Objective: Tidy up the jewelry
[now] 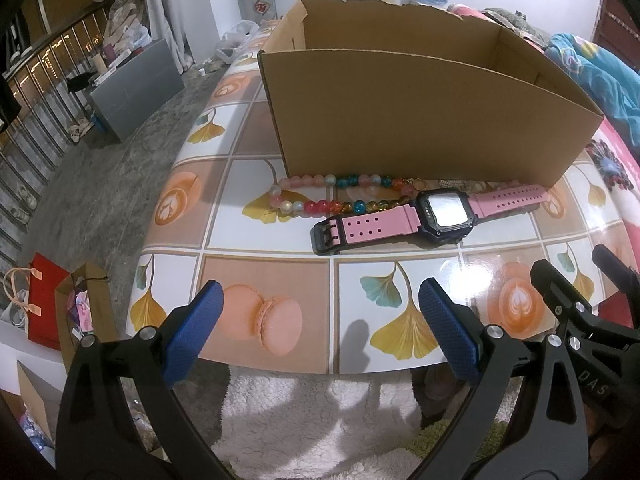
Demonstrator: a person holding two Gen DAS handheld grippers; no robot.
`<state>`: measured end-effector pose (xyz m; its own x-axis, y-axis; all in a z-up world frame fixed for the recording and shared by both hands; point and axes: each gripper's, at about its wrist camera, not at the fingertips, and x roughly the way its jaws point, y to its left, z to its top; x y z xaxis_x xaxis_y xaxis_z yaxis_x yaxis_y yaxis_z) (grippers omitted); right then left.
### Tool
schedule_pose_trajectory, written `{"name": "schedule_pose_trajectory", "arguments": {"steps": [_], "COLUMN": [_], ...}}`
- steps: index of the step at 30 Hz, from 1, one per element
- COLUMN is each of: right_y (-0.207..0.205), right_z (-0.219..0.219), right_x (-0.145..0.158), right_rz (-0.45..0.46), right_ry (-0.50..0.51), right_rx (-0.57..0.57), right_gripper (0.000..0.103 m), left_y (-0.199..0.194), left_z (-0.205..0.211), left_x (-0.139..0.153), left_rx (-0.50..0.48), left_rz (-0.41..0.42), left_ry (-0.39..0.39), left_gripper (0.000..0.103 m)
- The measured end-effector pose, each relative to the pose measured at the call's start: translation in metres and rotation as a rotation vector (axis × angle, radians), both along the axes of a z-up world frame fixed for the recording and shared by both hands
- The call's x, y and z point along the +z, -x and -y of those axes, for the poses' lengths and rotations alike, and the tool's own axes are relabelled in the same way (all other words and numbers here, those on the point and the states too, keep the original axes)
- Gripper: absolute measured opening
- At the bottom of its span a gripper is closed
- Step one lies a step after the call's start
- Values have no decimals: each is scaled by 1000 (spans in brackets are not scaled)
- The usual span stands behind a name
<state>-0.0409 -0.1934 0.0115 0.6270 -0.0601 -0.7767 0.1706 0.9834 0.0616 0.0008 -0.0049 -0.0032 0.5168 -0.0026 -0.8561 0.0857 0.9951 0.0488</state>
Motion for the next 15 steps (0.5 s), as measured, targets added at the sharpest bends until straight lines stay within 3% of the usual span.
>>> {"name": "schedule_pose_trajectory", "arguments": {"steps": [15], "right_y": [-2], "right_z": [0], "right_x": [3], "right_rz": [3], "right_ry": [2], "right_rx": [4], "right_gripper": [97], "left_y": [1], "left_z": [1], "left_x": [2], "left_rx": [-1], "left_rz": [2], "left_ry": [-3], "left_gripper": [95]}}
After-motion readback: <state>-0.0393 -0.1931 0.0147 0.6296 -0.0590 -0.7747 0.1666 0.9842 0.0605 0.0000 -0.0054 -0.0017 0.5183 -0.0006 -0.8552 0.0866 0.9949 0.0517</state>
